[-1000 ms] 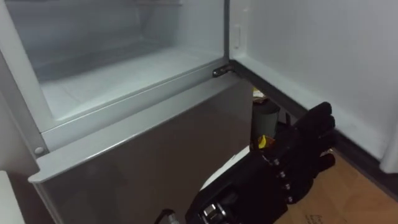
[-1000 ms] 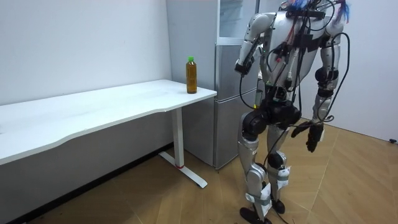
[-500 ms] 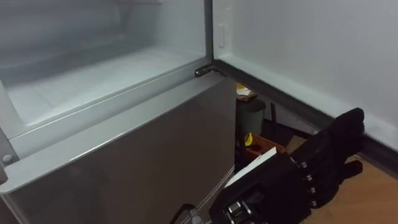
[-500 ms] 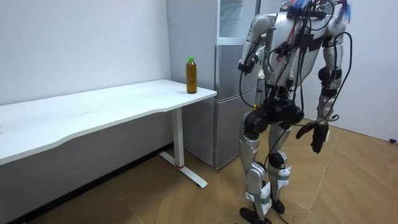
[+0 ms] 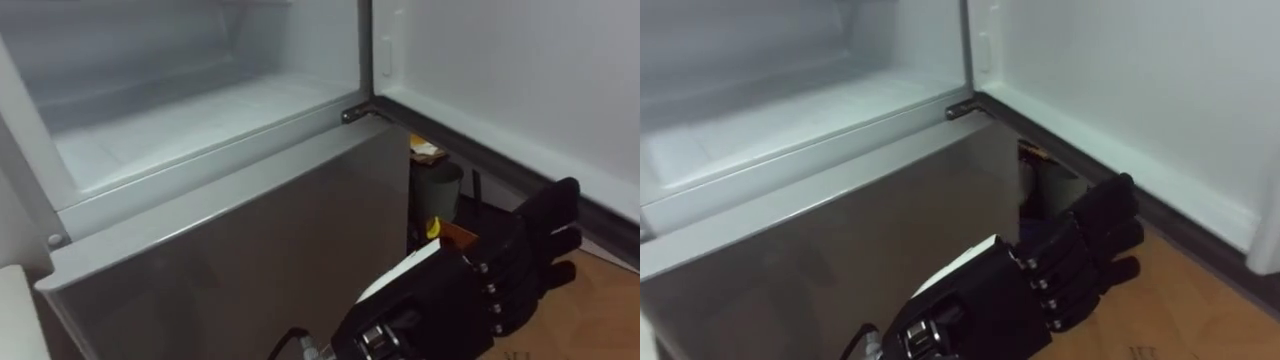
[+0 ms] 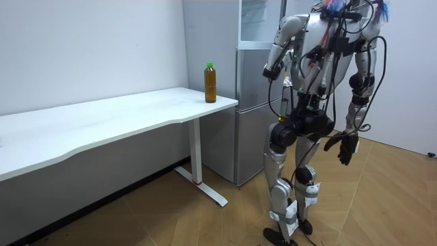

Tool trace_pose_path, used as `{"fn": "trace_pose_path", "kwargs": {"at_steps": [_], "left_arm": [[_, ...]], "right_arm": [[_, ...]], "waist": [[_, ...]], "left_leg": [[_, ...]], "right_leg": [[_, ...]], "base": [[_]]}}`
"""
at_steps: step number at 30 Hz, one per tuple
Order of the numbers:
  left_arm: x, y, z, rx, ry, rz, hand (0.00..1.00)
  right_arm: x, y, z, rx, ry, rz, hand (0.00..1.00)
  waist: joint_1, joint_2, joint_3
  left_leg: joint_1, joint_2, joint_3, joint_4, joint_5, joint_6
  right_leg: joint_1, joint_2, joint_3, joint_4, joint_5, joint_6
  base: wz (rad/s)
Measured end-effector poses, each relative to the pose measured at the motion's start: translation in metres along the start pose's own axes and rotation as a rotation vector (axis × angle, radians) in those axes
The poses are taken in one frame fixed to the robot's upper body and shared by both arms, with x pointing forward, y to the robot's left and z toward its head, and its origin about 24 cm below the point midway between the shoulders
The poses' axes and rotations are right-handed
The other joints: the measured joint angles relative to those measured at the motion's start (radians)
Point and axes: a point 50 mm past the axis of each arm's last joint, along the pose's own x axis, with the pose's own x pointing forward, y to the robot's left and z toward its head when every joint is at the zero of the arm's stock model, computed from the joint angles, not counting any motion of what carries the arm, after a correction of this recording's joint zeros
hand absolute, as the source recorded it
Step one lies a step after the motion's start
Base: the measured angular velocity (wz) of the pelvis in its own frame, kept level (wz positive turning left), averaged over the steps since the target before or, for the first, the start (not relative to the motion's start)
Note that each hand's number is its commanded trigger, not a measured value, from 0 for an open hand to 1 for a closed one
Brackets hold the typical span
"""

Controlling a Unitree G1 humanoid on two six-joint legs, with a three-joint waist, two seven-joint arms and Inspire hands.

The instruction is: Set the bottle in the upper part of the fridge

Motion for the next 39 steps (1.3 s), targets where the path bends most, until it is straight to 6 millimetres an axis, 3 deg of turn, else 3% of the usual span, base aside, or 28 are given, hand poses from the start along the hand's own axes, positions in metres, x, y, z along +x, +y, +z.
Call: {"fn": "trace_pose_path", "kwargs": {"at_steps": [7, 10, 15, 29, 35, 39], "left_arm": [[-0.009, -0.001, 0.011, 0.045, -0.034, 0.022, 0.0], [-0.017, -0.001, 0.015, 0.065, -0.053, 0.058, 0.0], [-0.028, 0.007, 0.018, 0.102, -0.049, 0.149, 0.0], [-0.06, 0.02, 0.037, 0.221, -0.085, 0.345, 0.0], [-0.086, 0.032, 0.061, 0.352, -0.15, 0.573, 0.0], [-0.105, 0.03, 0.079, 0.483, -0.19, 0.699, 0.0]], "right_arm": [[0.002, 0.014, 0.019, 0.031, -0.052, 0.047, 0.0], [0.002, 0.015, 0.023, 0.035, -0.075, 0.045, 0.0], [0.002, 0.021, 0.022, 0.028, -0.08, 0.058, 0.0], [0.001, 0.023, 0.015, 0.007, -0.075, 0.05, 0.0], [0.001, 0.024, 0.012, 0.018, -0.077, 0.035, 0.0], [0.001, 0.021, 0.007, 0.034, -0.064, 0.02, 0.0]], "waist": [[0.061, -0.015, -0.0115], [0.081, -0.017, -0.0116], [0.126, -0.018, -0.0118], [0.222, -0.027, -0.0118], [0.243, -0.027, -0.0116], [0.259, -0.027, -0.0127]], "left_leg": [[-0.023, -0.015, -0.087, -0.003, 0.027, 0.004], [-0.029, -0.024, -0.134, -0.004, 0.039, 0.006], [-0.044, -0.032, -0.174, -0.005, 0.049, 0.007], [-0.042, -0.049, -0.244, -0.005, 0.058, 0.009], [-0.035, -0.053, -0.255, -0.012, 0.059, 0.008], [-0.043, -0.067, -0.297, -0.012, 0.063, 0.012]], "right_leg": [[0.019, -0.023, -0.081, -0.02, 0.001, -0.004], [0.036, -0.033, -0.123, -0.029, 0.002, -0.006], [0.038, -0.041, -0.161, -0.031, -0.001, -0.007], [0.09, -0.057, -0.234, -0.063, -0.006, -0.002], [0.107, -0.063, -0.265, -0.06, -0.019, -0.003], [0.111, -0.074, -0.298, -0.059, -0.026, 0.004]], "base": [[0.39], [0.39], [0.27], [0.17], [0.13], [0.29]]}}
